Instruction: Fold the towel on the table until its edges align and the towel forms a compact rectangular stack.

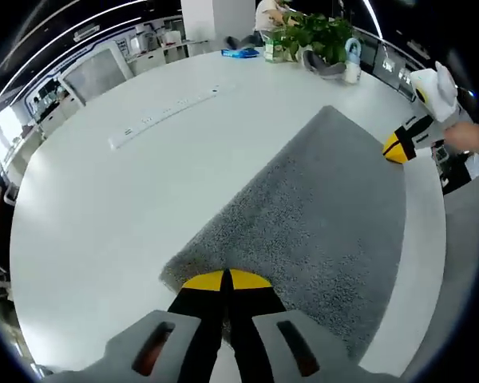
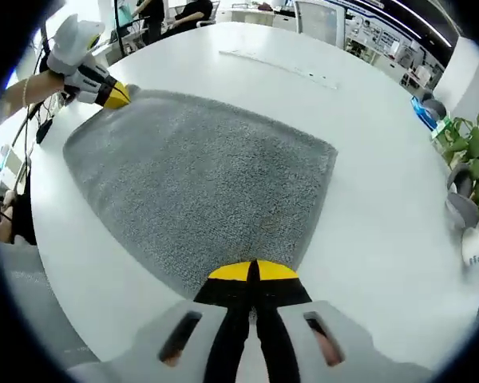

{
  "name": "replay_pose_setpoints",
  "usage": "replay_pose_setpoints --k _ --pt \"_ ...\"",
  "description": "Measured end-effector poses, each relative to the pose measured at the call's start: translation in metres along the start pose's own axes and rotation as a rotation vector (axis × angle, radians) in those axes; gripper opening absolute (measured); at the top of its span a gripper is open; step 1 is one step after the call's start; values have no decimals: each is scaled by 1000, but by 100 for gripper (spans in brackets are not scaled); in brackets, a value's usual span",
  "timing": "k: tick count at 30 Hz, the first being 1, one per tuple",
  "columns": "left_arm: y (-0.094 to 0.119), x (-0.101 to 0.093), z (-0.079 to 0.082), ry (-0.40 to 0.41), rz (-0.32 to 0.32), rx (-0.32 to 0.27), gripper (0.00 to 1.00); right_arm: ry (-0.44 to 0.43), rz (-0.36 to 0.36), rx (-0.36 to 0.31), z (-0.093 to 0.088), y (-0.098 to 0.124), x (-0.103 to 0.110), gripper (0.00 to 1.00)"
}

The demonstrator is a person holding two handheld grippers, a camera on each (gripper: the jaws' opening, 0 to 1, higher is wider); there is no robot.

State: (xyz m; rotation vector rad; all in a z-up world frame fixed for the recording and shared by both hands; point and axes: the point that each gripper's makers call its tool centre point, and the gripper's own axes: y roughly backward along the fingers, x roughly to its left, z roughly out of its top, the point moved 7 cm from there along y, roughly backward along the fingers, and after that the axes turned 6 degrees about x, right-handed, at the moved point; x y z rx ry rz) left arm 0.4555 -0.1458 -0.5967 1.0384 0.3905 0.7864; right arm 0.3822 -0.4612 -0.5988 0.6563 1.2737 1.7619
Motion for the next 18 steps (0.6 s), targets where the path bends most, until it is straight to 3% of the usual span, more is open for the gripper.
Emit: replay_pose_setpoints --k 7,18 --pt "1 -2 -1 -3 5 26 1 8 -10 52 4 0 1 0" --pt "11 -14 -15 8 18 51 1 -40 12 59 6 0 -2 0"
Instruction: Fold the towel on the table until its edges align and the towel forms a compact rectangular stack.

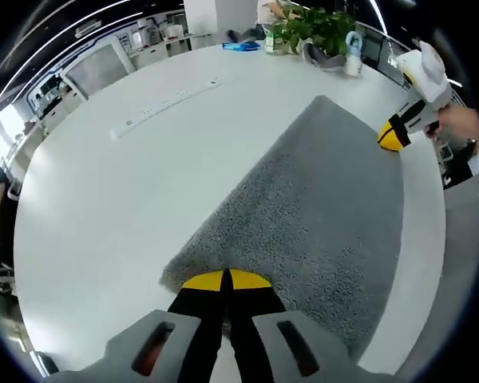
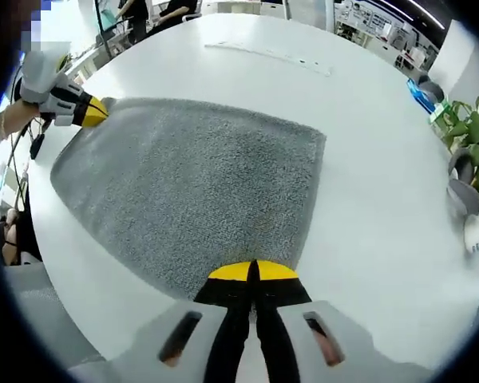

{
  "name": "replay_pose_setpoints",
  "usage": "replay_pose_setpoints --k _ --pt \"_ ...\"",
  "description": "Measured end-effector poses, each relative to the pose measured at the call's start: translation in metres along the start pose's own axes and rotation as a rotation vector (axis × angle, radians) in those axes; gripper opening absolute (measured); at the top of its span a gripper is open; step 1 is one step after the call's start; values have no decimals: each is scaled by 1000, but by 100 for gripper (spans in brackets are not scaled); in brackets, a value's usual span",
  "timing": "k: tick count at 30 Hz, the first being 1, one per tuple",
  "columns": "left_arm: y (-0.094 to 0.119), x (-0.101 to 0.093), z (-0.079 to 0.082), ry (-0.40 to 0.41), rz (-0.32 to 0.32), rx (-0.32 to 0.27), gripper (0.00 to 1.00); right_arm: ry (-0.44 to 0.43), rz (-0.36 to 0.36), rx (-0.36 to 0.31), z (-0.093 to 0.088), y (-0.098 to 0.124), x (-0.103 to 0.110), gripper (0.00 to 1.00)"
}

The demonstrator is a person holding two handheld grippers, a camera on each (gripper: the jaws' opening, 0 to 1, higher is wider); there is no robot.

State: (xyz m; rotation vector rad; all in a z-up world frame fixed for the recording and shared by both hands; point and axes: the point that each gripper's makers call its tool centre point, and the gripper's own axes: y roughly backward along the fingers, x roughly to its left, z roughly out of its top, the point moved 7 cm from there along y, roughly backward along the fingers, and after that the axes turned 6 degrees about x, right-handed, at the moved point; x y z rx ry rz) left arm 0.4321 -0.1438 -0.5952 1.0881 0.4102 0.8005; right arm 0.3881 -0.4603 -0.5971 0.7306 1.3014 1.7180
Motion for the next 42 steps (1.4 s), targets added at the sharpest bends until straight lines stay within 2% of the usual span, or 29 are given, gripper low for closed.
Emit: replay_pose_setpoints --k 10,19,27,31,42 --pt "10 -14 -17 28 10 12 1 35 16 28 4 -1 -2 0" --pt "20 -31 -34 42 13 36 1 -10 59 37 5 -2 -6 0" --pt "28 -49 -50 67 10 44 1 86 19 57 8 -2 -1 0" --pt "33 -60 -56 46 22 50 1 95 21 64 9 -1 -2 0" --pt "41 -78 -68 52 25 60 1 126 27 66 15 -3 -5 0"
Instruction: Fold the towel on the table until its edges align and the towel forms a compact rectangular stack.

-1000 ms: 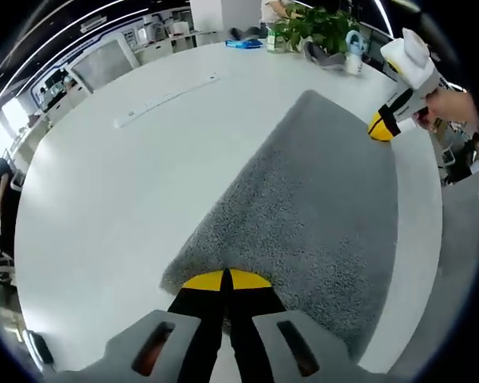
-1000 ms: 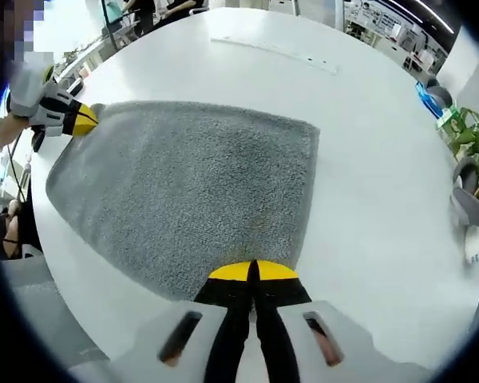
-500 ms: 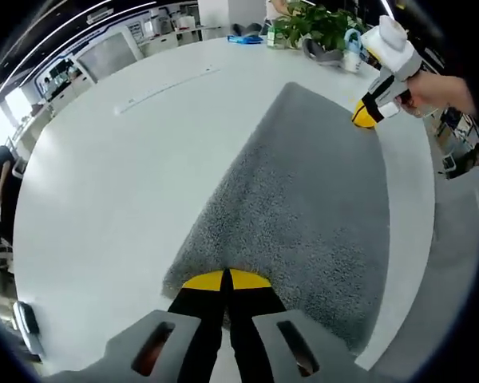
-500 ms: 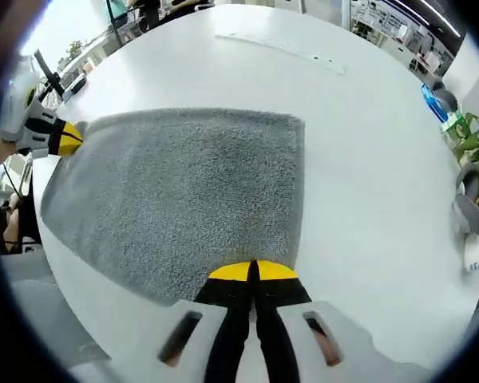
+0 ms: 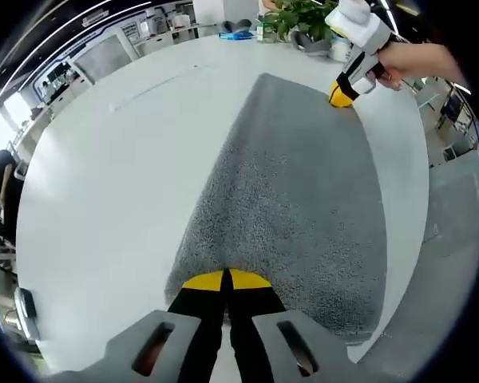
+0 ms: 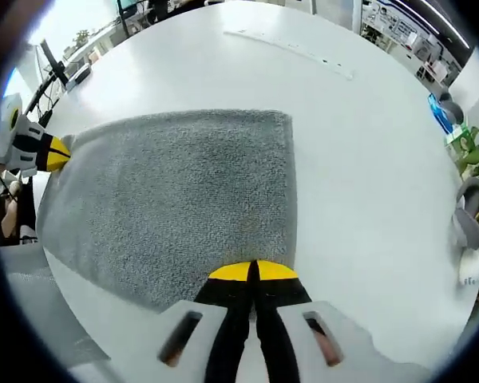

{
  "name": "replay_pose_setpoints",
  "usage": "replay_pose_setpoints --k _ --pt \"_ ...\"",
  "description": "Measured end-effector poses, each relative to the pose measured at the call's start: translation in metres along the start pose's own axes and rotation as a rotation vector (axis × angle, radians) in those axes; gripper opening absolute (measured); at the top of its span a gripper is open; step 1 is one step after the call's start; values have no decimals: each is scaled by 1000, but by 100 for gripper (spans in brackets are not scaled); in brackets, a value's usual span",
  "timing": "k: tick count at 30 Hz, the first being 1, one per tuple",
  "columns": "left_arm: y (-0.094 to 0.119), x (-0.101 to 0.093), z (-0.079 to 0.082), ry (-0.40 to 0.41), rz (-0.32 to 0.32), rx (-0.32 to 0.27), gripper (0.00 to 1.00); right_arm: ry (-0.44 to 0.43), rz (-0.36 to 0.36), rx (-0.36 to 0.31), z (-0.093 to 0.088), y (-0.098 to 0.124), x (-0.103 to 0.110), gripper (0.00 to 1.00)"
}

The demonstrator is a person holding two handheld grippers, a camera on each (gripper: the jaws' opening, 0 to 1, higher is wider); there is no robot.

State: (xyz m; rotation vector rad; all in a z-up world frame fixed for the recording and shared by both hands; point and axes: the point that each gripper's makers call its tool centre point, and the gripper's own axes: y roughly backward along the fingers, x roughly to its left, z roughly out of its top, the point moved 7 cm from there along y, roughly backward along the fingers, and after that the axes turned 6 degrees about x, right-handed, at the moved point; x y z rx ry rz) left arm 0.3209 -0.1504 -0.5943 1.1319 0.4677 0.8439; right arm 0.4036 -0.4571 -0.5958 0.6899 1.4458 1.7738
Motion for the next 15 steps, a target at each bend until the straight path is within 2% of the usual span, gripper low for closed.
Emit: replay_pose_setpoints --k 7,15 --pt "4 -13 -6 3 2 4 1 -23 29 -3 6 -1 -5 0" --pt "6 -23 -9 5 1 13 1 -21 26 -7 13 -3 -8 0"
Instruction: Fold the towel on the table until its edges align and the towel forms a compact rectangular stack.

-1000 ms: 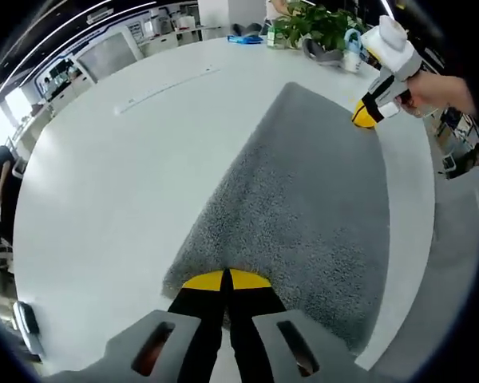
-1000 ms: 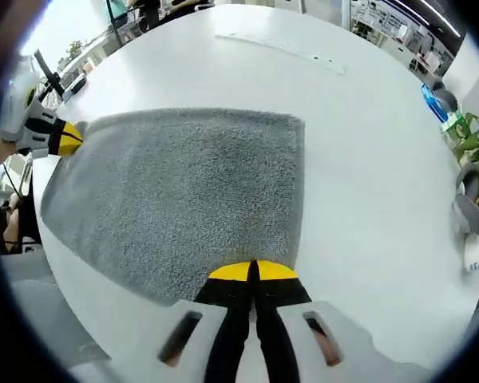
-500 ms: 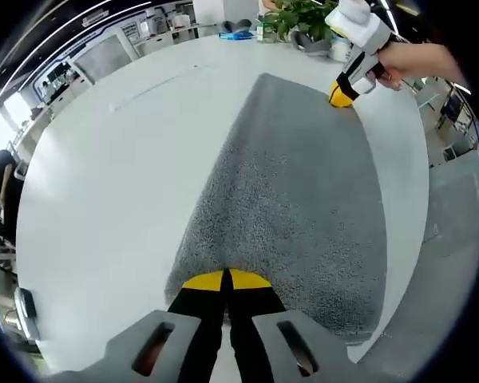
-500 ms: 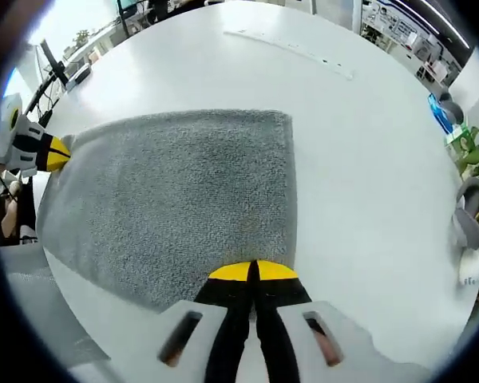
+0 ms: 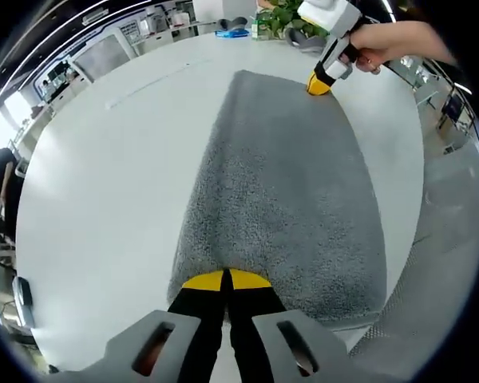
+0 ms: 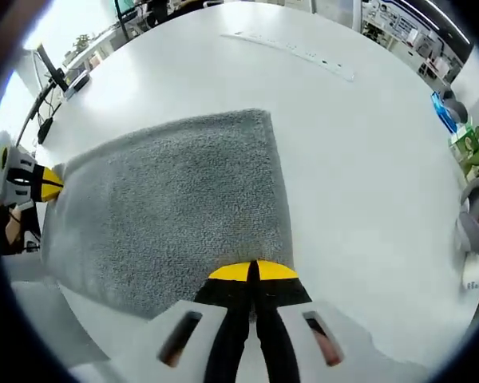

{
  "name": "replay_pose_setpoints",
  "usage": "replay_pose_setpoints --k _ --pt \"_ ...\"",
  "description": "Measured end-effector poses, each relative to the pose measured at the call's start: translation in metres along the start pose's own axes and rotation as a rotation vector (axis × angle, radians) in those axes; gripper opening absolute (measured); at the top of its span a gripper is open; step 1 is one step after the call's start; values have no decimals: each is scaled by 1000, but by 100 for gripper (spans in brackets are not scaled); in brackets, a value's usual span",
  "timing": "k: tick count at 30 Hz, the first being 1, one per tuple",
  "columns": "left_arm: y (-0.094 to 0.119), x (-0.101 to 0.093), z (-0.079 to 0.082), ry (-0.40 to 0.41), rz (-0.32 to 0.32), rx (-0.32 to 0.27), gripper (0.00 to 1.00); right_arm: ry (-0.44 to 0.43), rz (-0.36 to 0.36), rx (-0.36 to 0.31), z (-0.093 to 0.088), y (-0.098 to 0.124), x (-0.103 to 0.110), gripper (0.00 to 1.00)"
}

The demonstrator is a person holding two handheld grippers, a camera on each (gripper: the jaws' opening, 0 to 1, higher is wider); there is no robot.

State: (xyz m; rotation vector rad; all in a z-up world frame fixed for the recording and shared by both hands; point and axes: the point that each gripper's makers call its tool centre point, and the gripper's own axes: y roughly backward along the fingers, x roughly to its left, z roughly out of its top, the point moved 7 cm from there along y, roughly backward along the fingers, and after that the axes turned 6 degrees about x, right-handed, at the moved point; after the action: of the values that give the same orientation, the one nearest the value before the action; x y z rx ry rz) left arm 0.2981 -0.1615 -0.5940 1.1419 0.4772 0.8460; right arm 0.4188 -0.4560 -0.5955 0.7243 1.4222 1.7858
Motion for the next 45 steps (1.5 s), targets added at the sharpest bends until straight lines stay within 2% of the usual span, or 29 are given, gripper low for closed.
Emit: replay_pose_setpoints --k 14,18,26,40,45 --pt "2 -10 -3 3 -12 1 1 -64 46 -47 9 -3 -8 0" --pt "3 -15 -4 -17 -12 1 1 -56 44 -48 13 -4 -8 0" --pt "4 -19 -5 -8 -23 3 1 -25 21 -40 19 -6 -7 0" --pt "5 -29 -6 -4 -37 -8 1 -25 24 -29 29 -7 -10 0" --pt "5 -36 -6 -26 -34 -4 1 -5 13 -17 36 -9 -11 0"
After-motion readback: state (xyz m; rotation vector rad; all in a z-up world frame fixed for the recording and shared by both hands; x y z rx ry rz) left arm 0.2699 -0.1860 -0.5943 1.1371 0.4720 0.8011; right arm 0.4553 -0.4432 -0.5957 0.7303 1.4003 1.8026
